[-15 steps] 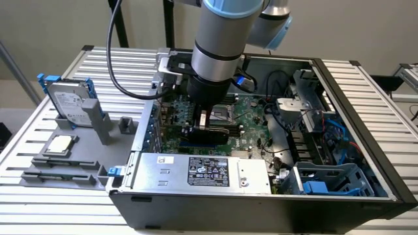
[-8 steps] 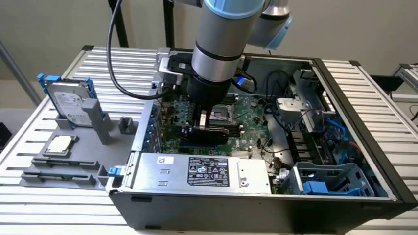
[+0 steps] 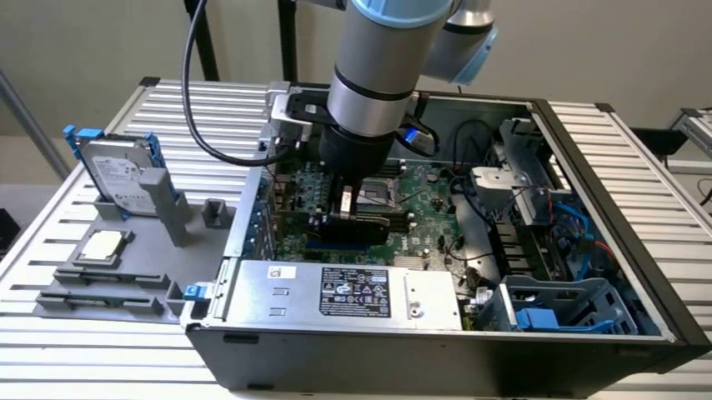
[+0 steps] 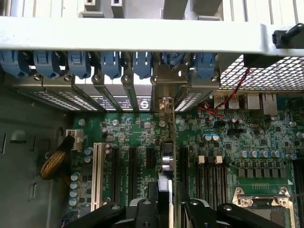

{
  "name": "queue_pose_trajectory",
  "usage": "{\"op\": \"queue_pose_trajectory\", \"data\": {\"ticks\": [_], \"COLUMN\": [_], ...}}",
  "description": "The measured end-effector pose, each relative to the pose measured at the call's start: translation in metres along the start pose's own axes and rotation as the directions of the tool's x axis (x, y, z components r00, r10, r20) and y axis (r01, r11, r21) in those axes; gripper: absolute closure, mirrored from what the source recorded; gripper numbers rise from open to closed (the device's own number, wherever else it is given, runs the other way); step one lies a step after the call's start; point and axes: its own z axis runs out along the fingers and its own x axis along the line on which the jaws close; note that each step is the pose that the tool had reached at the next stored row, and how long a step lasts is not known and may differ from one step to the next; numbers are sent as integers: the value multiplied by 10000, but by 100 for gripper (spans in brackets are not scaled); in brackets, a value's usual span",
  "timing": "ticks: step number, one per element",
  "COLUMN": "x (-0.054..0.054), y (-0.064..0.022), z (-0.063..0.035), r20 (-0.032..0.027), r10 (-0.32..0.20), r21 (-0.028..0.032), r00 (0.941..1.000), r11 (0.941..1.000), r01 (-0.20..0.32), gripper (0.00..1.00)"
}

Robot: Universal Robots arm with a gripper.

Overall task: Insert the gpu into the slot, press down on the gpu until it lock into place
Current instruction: 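Insert the gpu into the slot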

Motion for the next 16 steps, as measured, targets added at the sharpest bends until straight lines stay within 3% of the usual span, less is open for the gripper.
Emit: {"op": "queue_pose_trajectory", "data": {"ticks": [5,11,16], "x": [0,1,0], "y": [-2,-8,-33], "z": [18,35,35], "r20": [-2,-7,-6], "r10": [1,3,6], "r21": [-37,-189,-235], "r00": [10000,10000,10000], "r11": [10000,9998,9997], "r01": [-1,-3,-6], "gripper": [74,74,74]}}
